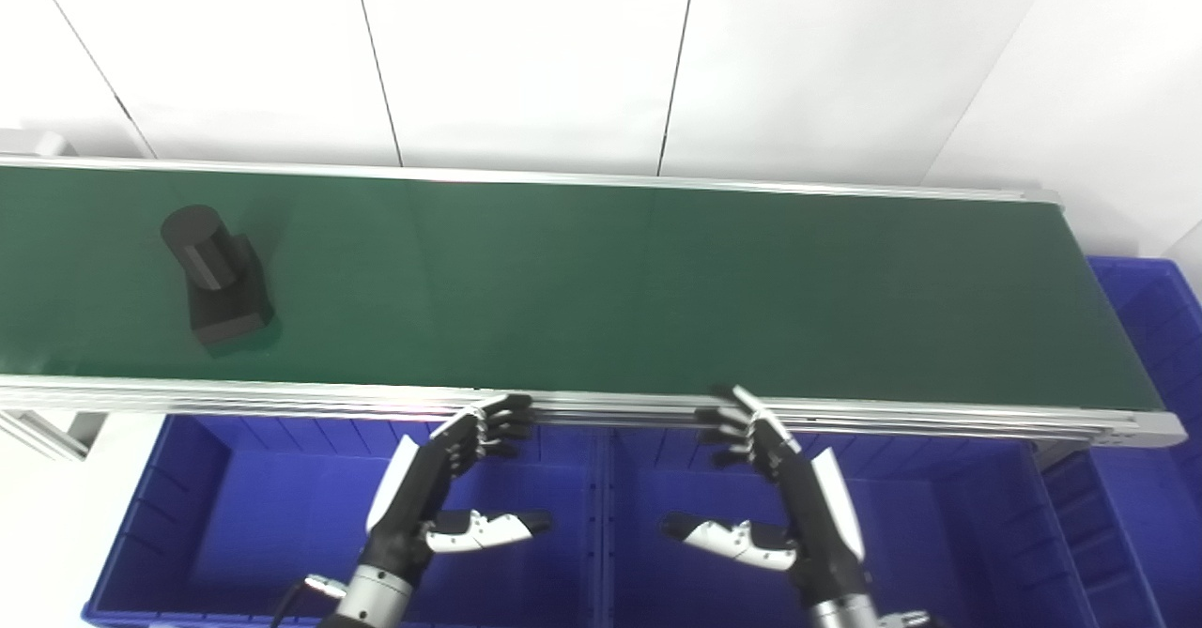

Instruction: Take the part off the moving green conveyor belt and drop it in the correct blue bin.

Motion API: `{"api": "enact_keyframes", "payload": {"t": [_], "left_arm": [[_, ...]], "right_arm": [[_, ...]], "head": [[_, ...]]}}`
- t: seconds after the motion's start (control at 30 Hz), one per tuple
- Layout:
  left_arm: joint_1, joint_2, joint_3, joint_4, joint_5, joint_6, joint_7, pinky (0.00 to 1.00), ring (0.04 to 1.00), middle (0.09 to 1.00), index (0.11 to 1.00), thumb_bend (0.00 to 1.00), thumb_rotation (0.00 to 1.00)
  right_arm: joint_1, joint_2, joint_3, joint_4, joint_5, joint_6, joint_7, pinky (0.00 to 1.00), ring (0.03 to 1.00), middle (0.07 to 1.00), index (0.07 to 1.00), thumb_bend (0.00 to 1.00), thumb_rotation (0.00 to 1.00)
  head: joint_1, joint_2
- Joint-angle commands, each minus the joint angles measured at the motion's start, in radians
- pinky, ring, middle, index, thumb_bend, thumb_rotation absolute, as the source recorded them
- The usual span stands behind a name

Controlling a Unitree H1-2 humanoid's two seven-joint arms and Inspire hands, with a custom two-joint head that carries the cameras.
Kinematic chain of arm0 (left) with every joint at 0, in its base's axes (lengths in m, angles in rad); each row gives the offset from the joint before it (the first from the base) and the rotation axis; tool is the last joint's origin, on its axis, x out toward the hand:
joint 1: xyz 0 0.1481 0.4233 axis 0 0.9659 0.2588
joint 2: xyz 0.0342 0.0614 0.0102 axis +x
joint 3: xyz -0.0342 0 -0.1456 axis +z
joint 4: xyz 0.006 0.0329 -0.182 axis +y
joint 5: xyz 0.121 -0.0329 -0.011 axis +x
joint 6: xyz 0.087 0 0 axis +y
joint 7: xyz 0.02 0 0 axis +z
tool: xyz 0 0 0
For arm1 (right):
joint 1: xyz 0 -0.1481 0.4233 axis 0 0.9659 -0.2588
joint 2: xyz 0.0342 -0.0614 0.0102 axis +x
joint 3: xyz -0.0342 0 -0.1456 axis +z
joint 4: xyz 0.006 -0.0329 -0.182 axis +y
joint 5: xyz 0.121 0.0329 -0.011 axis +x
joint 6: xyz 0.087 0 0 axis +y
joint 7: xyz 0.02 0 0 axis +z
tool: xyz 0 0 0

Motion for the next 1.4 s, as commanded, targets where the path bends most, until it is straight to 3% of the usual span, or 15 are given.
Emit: {"api": "enact_keyframes", "payload": {"t": [0.0, 0.1, 0.23, 0.53, 0.87, 1.2, 1.37], "left_arm": [[-0.022, -0.006, -0.017, -0.006, 0.019, -0.034, 0.037, 0.65, 0.702, 0.74, 0.764, 0.79, 0.23], [-0.032, -0.01, -0.06, 0.006, 0.051, -0.034, 0.1, 0.64, 0.691, 0.731, 0.752, 0.8, 0.25], [-0.048, 0.0, -0.129, 0.023, 0.087, -0.034, 0.199, 0.63, 0.688, 0.729, 0.747, 0.8, 0.25], [-0.099, 0.047, -0.281, 0.057, 0.124, -0.034, 0.388, 0.63, 0.674, 0.73, 0.759, 0.78, 0.25], [-0.158, 0.11, -0.442, 0.077, 0.178, -0.034, 0.599, 0.61, 0.665, 0.723, 0.754, 0.8, 0.29], [-0.186, 0.149, -0.526, 0.076, 0.192, -0.034, 0.715, 0.64, 0.68, 0.719, 0.744, 0.83, 0.33], [-0.193, 0.152, -0.556, 0.075, 0.196, -0.034, 0.756, 0.61, 0.656, 0.698, 0.73, 0.83, 0.33]], "right_arm": [[-0.033, -0.007, -0.007, -0.08, 0.016, -0.007, 0.016, 0.61, 0.709, 0.773, 0.871, 0.78, 0.36], [-0.081, -0.019, -0.018, -0.134, 0.024, 0.024, 0.032, 0.59, 0.7, 0.769, 0.864, 0.79, 0.39], [-0.154, -0.031, -0.024, -0.16, 0.051, 0.064, 0.061, 0.61, 0.711, 0.771, 0.864, 0.8, 0.39], [-0.306, -0.013, -0.014, -0.19, 0.014, 0.171, 0.103, 0.6, 0.698, 0.763, 0.856, 0.81, 0.36], [-0.471, -0.011, 0.018, -0.171, -0.063, 0.355, 0.174, 0.66, 0.752, 0.803, 0.883, 0.79, 0.39], [-0.636, -0.001, 0.072, -0.086, -0.119, 0.481, 0.223, 0.65, 0.758, 0.822, 0.891, 0.8, 0.39], [-0.711, 0.009, 0.116, -0.003, -0.16, 0.482, 0.227, 0.66, 0.77, 0.803, 0.888, 0.83, 0.43]], "head": [[0.038, -0.015], [0.098, -0.044], [0.126, -0.063], [0.131, -0.098], [0.135, -0.118], [0.13, -0.135], [0.124, -0.14]]}}
